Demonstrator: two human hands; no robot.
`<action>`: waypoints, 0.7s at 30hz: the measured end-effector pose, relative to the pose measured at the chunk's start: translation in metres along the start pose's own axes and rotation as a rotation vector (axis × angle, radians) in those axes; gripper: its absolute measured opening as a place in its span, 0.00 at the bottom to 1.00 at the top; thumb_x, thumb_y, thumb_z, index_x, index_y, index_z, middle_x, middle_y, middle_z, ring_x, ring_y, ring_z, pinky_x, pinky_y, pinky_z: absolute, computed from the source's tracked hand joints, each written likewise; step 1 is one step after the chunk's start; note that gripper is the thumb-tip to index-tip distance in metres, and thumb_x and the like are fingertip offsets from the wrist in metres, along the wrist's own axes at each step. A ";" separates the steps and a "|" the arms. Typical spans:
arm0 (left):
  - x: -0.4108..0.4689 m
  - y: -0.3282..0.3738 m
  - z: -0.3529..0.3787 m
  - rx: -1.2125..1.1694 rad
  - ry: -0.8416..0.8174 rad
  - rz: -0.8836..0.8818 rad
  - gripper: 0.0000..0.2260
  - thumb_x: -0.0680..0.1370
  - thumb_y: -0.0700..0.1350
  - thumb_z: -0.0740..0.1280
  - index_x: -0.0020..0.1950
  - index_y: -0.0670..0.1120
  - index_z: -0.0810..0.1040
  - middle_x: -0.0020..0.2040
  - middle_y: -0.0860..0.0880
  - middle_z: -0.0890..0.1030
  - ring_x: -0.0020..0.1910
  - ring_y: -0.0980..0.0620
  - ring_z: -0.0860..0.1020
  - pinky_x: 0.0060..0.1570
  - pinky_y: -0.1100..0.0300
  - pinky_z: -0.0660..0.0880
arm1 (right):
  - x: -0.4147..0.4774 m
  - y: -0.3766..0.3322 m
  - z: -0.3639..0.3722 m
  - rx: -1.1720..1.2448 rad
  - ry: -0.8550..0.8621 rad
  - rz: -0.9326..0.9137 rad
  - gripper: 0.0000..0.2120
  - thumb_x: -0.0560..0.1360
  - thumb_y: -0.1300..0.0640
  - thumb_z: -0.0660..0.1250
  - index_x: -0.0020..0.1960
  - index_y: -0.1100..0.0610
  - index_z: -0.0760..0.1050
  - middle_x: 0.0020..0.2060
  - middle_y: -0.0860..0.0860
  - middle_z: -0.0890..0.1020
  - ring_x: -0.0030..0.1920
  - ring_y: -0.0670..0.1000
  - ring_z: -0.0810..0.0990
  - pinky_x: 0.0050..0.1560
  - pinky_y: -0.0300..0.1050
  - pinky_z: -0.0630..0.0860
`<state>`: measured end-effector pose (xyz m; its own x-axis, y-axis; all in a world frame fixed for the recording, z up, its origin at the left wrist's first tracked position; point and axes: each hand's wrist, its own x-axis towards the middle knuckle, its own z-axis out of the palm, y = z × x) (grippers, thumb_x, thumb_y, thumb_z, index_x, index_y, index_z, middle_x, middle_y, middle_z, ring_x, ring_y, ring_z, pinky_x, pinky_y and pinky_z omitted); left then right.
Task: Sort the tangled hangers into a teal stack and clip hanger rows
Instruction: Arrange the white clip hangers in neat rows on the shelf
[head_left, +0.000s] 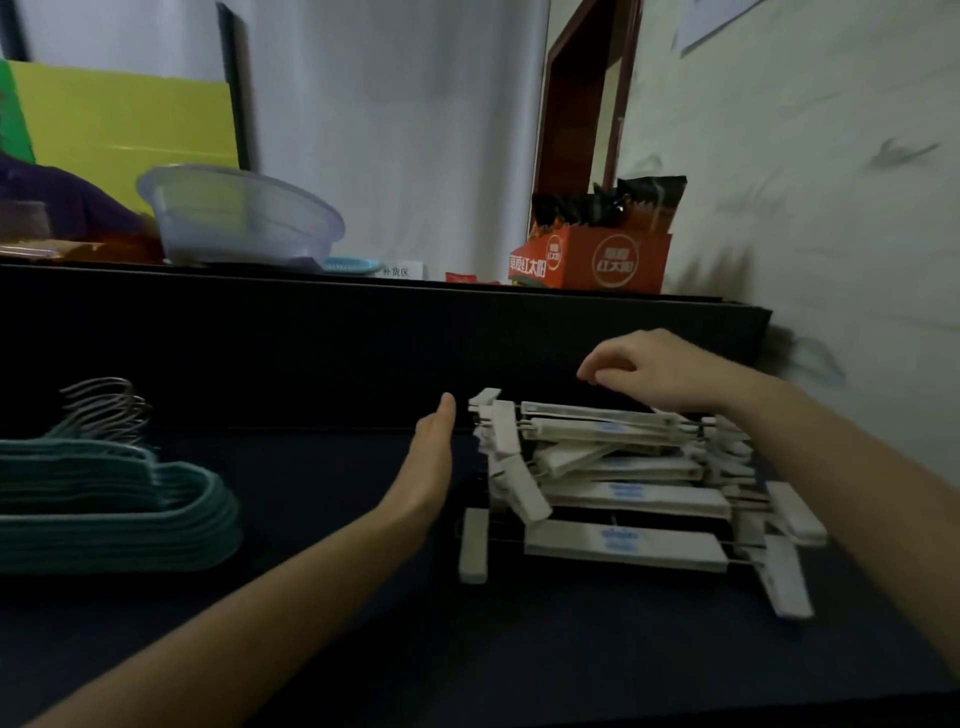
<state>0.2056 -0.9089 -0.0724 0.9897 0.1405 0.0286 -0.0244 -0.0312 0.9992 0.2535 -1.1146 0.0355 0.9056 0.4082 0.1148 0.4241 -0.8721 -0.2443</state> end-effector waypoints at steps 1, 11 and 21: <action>0.006 0.000 0.010 -0.066 0.033 -0.032 0.29 0.78 0.63 0.48 0.75 0.50 0.55 0.74 0.48 0.61 0.72 0.47 0.62 0.69 0.52 0.58 | 0.008 0.010 0.001 -0.032 -0.057 0.003 0.13 0.79 0.55 0.59 0.61 0.50 0.75 0.59 0.49 0.78 0.59 0.48 0.75 0.57 0.40 0.69; 0.024 -0.008 0.044 -0.130 -0.030 -0.080 0.27 0.79 0.61 0.47 0.61 0.48 0.77 0.54 0.48 0.81 0.52 0.52 0.78 0.51 0.58 0.73 | 0.036 0.053 0.018 -0.130 -0.369 -0.004 0.19 0.80 0.47 0.53 0.67 0.54 0.71 0.64 0.51 0.74 0.62 0.50 0.72 0.63 0.45 0.67; 0.023 -0.009 0.123 -0.178 -0.058 -0.104 0.22 0.77 0.64 0.51 0.54 0.54 0.79 0.49 0.50 0.83 0.47 0.54 0.80 0.42 0.60 0.74 | 0.014 0.131 0.002 -0.056 -0.310 -0.029 0.17 0.80 0.47 0.55 0.65 0.50 0.71 0.59 0.46 0.74 0.58 0.45 0.71 0.62 0.42 0.66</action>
<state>0.2463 -1.0275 -0.0842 0.9945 0.0769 -0.0711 0.0584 0.1560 0.9860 0.3220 -1.2223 0.0033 0.8539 0.4883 -0.1798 0.4568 -0.8689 -0.1904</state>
